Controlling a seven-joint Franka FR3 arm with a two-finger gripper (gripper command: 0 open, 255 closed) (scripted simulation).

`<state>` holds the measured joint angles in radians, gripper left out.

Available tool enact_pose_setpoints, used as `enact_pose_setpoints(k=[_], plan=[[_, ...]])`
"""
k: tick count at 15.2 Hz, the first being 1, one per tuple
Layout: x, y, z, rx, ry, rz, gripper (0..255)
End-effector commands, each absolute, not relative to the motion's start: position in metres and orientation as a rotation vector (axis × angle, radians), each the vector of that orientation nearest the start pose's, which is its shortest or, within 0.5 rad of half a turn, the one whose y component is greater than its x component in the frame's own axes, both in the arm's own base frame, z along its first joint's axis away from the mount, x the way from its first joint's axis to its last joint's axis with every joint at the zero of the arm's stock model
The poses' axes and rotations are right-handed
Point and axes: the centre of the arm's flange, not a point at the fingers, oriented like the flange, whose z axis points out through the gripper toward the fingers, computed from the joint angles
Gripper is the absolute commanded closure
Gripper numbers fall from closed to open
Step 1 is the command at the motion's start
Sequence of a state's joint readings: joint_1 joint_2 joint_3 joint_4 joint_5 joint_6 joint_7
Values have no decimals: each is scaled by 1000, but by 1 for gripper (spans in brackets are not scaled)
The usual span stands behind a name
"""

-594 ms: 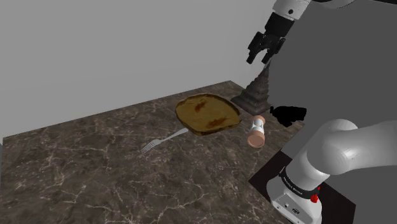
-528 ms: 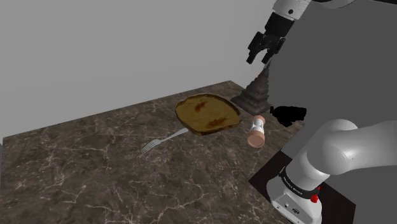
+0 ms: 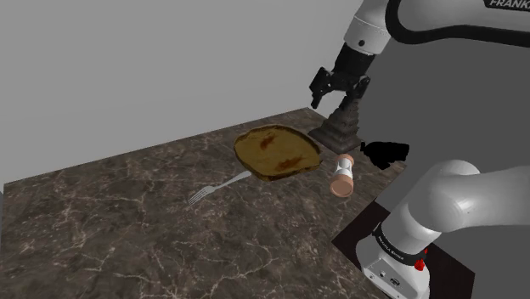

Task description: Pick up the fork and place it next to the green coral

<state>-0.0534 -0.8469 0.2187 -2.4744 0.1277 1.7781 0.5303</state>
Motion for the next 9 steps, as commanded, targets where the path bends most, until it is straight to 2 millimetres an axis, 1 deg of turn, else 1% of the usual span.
enact_pose_setpoints(k=[1, 5, 9], plan=[[304, 103, 549, -3023, 828, -223, 0], [307, 150, 518, -2962, 1084, -216, 0], [319, 195, 486, -2879, 1334, -207, 0]])
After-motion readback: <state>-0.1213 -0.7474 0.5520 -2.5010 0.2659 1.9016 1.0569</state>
